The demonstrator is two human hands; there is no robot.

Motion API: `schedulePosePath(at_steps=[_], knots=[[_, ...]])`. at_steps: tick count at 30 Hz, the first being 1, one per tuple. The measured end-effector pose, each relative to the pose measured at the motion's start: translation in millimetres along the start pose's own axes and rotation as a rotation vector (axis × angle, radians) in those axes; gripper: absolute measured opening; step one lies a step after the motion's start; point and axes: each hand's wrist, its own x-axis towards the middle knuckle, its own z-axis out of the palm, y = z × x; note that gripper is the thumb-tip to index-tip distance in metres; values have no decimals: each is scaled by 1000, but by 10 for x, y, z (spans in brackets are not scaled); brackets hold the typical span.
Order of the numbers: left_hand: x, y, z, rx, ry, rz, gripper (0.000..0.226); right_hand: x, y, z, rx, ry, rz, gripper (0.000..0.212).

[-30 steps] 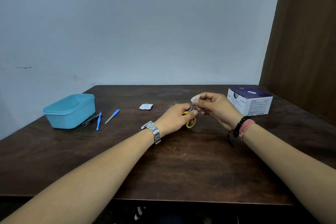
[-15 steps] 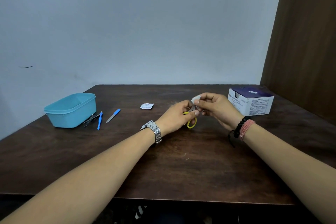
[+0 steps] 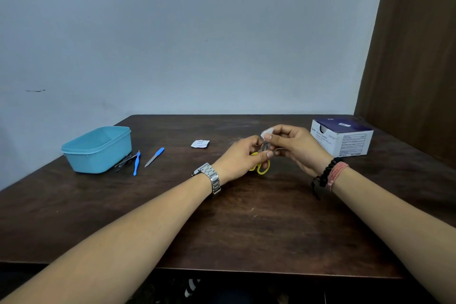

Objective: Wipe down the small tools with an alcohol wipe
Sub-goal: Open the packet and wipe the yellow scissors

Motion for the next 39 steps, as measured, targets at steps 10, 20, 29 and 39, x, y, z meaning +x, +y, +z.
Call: schedulePosePath(at_steps=[10,20,29,39], knots=[[8,-27,-1,-1,5,11,22,-1,-1,-1,-28,-19,-5,4],[3,-3,-11,32,8,32,22,-9,-42,5,14,4,-29,16],[3,-14,-14,15,-9,22,18,5,-78,-21,87,96,-41,5],[30,-22,-69,2,192,-31,26,37,-28,-101,-160,213,-135,14]])
